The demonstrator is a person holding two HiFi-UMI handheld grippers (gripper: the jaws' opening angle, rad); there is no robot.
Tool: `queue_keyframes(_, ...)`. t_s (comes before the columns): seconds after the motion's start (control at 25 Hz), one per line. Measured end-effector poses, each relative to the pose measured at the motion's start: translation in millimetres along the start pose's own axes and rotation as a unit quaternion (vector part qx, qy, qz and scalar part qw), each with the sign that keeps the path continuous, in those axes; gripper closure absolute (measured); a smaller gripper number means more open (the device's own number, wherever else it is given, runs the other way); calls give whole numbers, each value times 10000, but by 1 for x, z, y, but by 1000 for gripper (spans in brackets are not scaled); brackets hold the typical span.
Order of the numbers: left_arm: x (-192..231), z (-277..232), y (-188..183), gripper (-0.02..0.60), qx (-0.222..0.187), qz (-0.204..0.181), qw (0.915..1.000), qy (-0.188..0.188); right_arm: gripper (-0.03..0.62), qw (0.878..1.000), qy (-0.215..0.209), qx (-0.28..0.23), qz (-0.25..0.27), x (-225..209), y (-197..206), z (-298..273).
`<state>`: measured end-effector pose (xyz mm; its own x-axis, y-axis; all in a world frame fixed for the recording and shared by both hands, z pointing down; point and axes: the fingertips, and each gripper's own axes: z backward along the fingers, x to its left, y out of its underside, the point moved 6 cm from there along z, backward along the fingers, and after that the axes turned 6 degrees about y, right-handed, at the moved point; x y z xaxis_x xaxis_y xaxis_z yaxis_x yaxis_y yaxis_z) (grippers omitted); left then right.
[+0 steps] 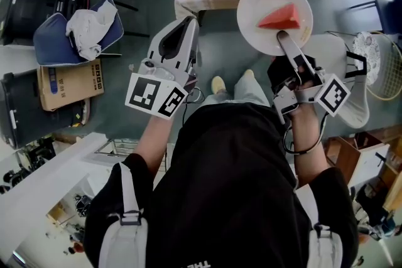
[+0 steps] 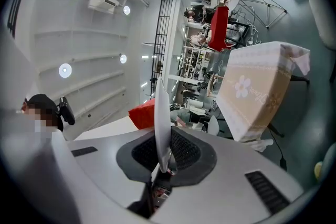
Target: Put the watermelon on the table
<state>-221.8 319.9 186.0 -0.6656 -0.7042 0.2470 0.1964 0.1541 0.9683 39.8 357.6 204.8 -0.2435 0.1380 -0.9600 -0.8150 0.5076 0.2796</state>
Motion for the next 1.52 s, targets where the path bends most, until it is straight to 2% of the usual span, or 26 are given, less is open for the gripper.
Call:
queue_keyframes(0.16,-3,-2,-2,574,103,-378,9992,-14,563,10000,7,-22,7,0,0,1)
queue_keyframes(0.4,-11,-9,-1,574,198,-752,9969,74,563,10000,0,-32,10,0,1,0)
queue_keyframes(0.8,-2,-44,4,574,397,-946,9947,-101,563,10000,51,-21,-81,-18,-27,-16)
queue_keyframes(1.08,0,-53,3,574,352,-929,9949,-151,563,10000,4,7,-55,-21,-33,-22)
queue_keyframes(1.52,16,-101,7,574,468,-948,9943,-149,563,9999,29,94,-107,-41,-73,-50)
